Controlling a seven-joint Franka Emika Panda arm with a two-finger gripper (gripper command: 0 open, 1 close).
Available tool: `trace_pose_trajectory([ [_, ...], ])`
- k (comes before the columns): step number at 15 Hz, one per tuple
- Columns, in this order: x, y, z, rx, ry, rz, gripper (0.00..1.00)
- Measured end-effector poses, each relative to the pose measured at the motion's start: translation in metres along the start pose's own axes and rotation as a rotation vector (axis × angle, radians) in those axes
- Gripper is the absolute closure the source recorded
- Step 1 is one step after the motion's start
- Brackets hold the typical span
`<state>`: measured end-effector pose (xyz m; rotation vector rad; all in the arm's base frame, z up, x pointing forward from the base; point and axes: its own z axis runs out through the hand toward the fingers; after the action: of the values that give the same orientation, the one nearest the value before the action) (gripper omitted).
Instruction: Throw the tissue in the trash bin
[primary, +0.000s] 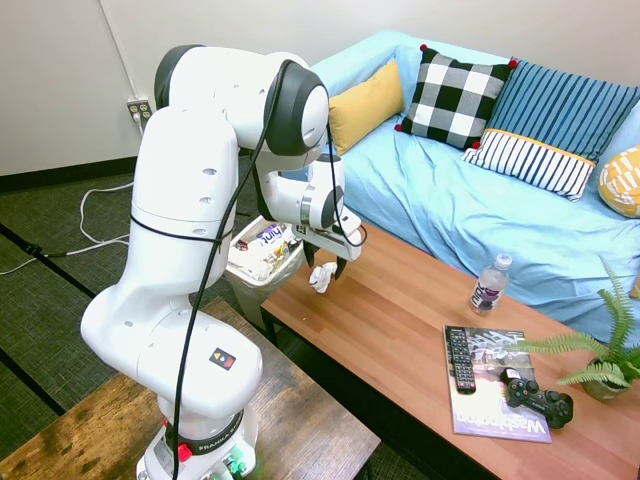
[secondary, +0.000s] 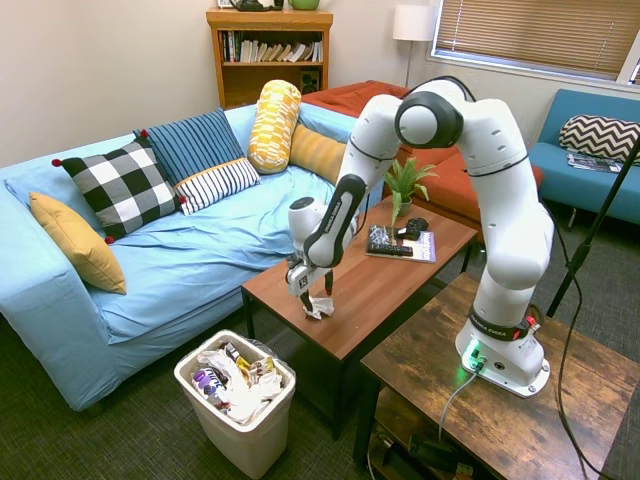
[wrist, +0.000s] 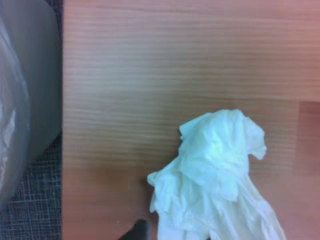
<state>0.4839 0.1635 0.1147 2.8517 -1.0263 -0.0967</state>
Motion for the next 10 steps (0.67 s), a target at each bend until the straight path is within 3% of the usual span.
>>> trace_pose_trajectory([
  [1, 0.000, -0.002, 0.004, -0.002, -0.004, 0.004, 0.00],
  [2, 0.001, -0.004, 0.007, -0.004, -0.009, 0.006, 1.00],
  [10, 0.000, -0.009, 0.018, -0.006, -0.026, 0.006, 1.00],
])
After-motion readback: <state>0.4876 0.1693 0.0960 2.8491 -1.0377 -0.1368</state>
